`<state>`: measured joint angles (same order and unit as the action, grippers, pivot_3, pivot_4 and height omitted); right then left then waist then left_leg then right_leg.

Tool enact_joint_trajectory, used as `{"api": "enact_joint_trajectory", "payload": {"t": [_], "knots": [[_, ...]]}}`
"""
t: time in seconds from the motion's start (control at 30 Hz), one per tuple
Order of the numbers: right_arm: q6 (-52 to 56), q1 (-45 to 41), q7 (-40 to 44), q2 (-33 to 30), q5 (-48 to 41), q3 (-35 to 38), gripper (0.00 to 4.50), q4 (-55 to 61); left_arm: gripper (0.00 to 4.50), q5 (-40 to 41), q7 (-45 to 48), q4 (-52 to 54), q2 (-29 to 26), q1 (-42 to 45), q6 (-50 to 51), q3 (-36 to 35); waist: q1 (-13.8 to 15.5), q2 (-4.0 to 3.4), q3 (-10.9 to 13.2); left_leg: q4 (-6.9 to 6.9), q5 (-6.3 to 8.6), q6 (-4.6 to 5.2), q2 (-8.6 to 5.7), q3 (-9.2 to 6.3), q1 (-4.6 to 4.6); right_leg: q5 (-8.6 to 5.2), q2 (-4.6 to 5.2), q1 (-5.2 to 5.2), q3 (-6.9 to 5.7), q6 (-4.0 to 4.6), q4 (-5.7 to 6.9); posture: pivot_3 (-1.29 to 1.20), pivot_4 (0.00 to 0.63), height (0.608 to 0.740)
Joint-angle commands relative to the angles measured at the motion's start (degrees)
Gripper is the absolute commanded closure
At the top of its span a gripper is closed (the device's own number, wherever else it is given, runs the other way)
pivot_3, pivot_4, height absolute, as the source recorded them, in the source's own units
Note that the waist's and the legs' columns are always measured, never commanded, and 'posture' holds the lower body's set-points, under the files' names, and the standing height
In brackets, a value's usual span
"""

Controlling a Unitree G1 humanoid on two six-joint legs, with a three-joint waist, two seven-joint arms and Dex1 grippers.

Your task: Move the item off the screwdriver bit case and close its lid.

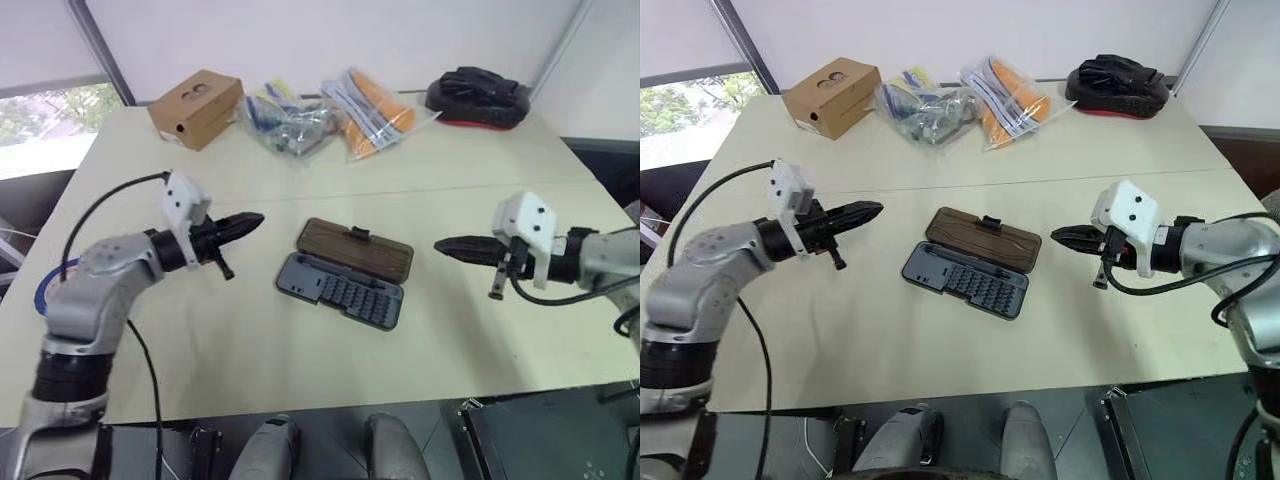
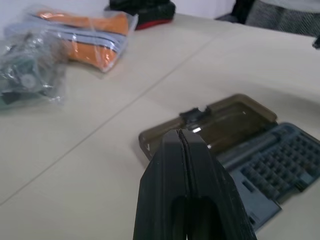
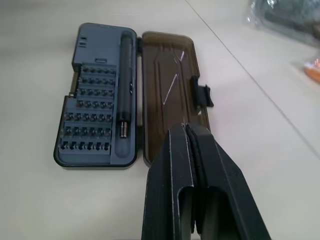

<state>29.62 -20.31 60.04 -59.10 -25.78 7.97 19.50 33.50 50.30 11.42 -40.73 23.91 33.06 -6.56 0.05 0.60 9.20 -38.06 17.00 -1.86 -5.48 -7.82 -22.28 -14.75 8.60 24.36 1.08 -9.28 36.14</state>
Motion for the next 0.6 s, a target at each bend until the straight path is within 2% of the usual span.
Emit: {"api": "enact_joint_trajectory", "payload": {"t": [0.03, 0.6], "knots": [[0.24, -2.3, 0.41, 0.17, -1.16, 0.21, 4.48, 0.8, 4.5, 1.42, 1.26, 1.81, -1.34, 0.18, 0.4, -2.05, 0.06, 0.0, 0.0, 0.0, 0.0, 0.0, 0.04, 0.0, 0.0, 0.0, 0.0, 0.0, 0.0, 0.0, 0.0, 0.0, 0.15, 0.74], [0.81, -1.82, -2.72, 2.63, -1.07, -0.72, 4.48, 3.67, 4.5, 0.52, 0.41, 2.05, -0.08, -0.71, -1.28, -1.08, 0.55, 0.03, 0.02, -0.03, 0.0, -0.01, 0.06, 0.01, -0.02, 0.0, 0.03, 0.01, 0.01, 0.0, -0.01, 0.0, 0.15, 0.74]]}}
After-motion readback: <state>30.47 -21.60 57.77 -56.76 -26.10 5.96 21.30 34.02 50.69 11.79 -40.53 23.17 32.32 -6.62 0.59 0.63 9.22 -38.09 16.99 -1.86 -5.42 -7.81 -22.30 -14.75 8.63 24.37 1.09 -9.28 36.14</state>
